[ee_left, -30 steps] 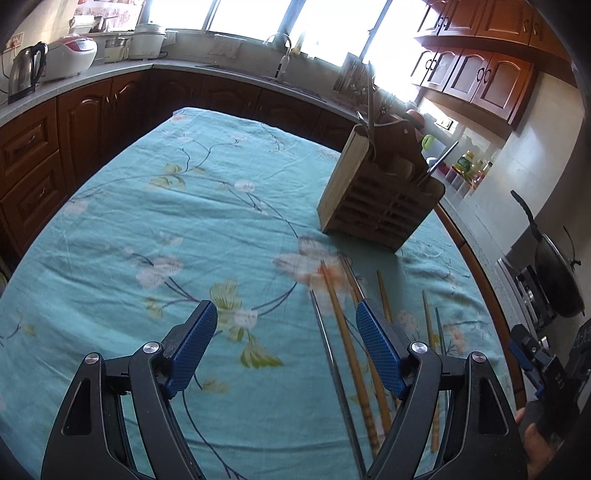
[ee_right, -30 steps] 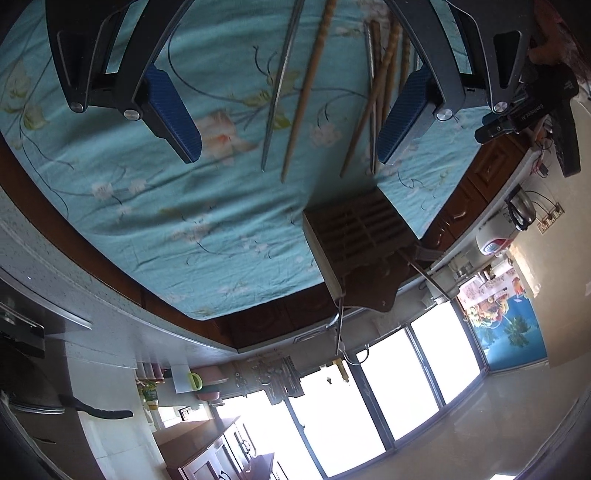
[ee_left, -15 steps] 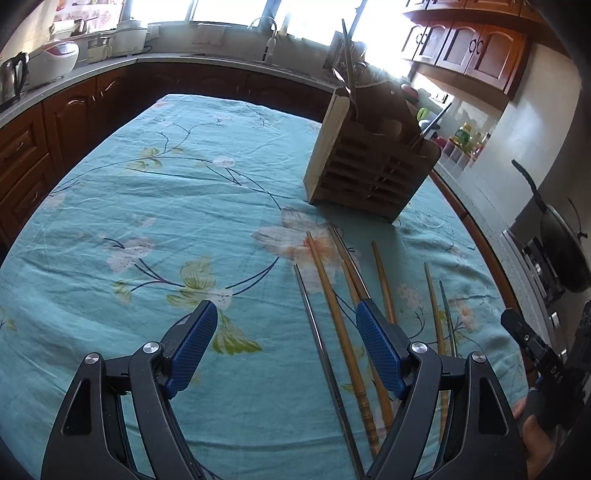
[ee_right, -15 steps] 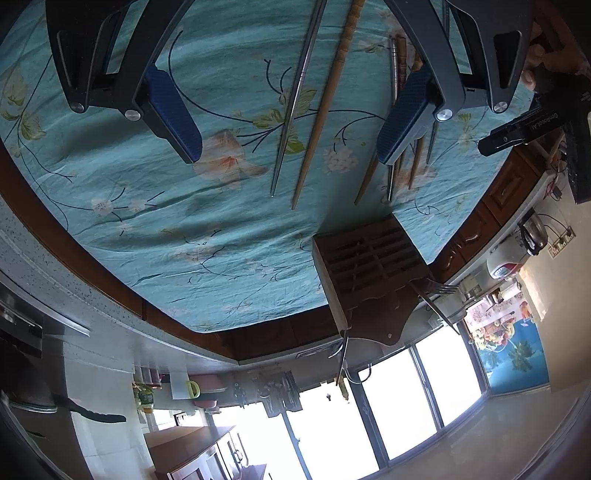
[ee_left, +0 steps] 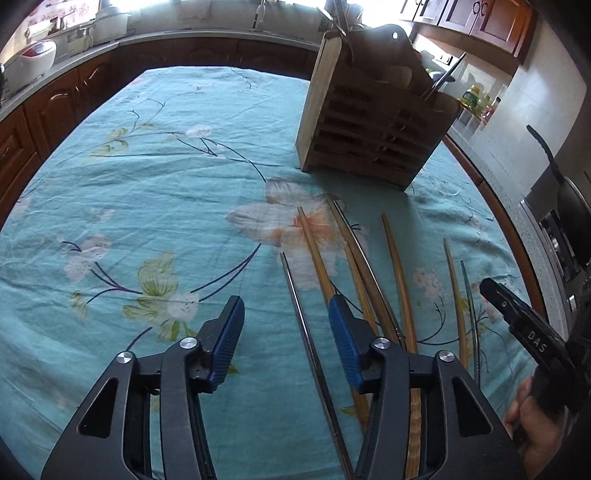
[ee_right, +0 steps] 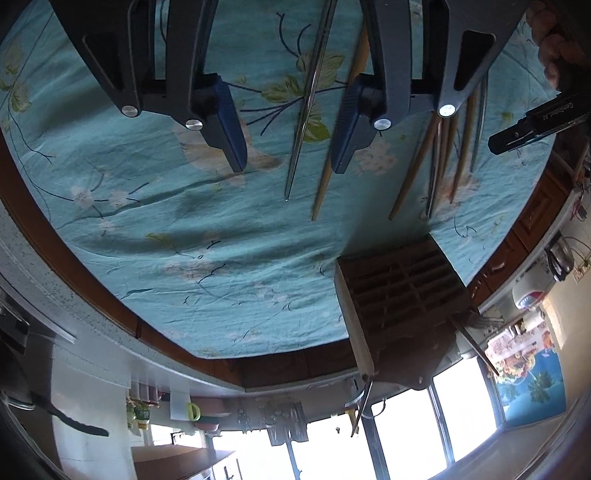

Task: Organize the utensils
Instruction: 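Close the right tool on a metal chopstick while the left grasps another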

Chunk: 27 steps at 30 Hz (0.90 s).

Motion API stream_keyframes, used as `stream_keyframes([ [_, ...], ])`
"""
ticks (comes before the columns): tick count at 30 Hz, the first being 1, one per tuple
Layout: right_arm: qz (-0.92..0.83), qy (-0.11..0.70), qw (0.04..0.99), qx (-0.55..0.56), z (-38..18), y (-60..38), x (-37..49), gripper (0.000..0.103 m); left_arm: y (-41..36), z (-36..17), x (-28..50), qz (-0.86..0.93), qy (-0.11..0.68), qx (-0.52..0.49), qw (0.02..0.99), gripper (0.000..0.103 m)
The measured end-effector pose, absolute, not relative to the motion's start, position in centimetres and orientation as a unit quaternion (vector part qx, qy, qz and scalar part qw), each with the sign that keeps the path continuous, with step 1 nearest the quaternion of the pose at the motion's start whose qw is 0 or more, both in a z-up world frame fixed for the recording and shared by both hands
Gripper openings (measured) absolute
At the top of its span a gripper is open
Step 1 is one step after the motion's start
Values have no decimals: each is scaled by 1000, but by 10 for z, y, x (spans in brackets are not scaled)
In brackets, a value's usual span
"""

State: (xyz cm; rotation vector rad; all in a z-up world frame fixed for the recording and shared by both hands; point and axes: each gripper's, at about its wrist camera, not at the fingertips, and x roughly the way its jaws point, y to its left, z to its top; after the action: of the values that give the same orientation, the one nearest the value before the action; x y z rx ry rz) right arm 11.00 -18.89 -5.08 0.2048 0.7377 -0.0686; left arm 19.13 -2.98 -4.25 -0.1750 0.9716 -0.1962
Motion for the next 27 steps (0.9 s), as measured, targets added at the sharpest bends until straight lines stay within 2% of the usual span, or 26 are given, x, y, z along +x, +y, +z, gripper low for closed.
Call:
stream_keyframes([
  [2, -34, 372, 923, 93, -55, -187, 118, 43, -33, -47, 196, -96, 473, -81, 872, 39],
  [9, -46, 403, 912, 67, -68, -184, 141, 26, -48, -52, 206, -84, 460, -38, 883, 35],
  [13, -48, 406, 912, 44, -69, -178, 149, 9, -57, -53, 206, -83, 452, -8, 888, 14],
  [15, -47, 406, 912, 44, -70, -179, 149, 7, -57, -53, 207, -87, 452, -8, 888, 7],
  [20, -42, 403, 912, 55, -69, -181, 148, 5, -51, -52, 208, -102, 455, -30, 884, 4],
  [27, -20, 389, 916, 93, -57, -185, 131, 4, -42, -37, 197, -125, 442, -60, 886, 4],
])
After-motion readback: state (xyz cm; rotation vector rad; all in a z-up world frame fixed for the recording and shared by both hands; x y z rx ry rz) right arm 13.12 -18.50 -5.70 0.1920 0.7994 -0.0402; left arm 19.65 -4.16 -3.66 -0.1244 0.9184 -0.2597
